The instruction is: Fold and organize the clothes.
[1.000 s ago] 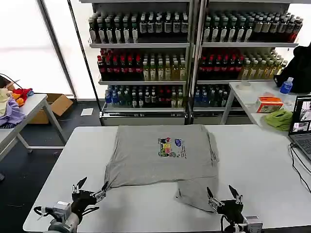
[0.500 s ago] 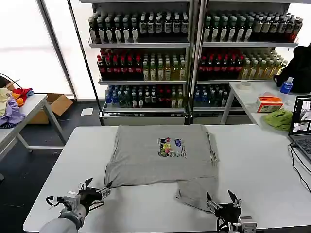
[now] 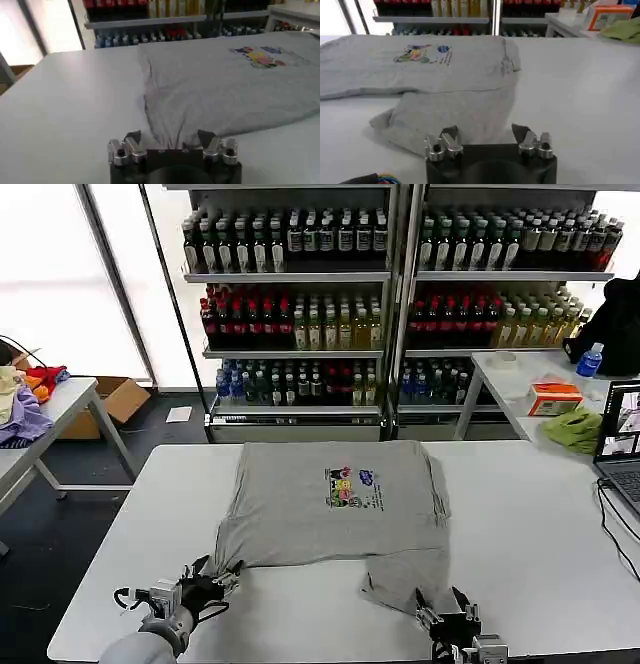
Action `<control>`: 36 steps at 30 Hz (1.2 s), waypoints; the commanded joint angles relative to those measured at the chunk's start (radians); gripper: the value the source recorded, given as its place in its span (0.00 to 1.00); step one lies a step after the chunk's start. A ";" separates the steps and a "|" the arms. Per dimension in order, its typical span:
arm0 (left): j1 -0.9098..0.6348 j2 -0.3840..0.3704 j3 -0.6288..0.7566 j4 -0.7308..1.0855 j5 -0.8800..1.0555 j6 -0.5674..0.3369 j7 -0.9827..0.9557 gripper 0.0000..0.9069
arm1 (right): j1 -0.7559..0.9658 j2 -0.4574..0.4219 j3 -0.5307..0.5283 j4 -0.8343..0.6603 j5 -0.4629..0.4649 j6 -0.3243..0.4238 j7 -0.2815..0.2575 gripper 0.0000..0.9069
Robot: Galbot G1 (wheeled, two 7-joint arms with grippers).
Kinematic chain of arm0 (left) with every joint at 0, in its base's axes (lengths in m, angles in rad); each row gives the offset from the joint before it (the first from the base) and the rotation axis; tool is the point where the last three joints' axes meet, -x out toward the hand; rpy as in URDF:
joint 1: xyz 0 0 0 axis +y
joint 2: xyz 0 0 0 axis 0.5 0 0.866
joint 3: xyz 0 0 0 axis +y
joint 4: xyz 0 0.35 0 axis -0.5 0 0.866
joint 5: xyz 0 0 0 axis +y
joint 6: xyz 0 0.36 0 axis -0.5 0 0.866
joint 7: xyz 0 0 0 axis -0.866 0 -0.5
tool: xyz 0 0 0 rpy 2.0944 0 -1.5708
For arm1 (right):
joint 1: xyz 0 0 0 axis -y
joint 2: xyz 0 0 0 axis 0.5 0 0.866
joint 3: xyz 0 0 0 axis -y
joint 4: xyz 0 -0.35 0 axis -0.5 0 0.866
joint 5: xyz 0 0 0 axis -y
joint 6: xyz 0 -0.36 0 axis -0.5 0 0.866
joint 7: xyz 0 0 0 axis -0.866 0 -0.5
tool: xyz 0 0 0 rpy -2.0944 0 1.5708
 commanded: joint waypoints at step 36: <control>0.330 -0.039 -0.123 -0.290 -0.013 0.006 -0.019 0.00 | -0.385 -0.085 0.084 0.225 0.050 0.220 -0.155 0.00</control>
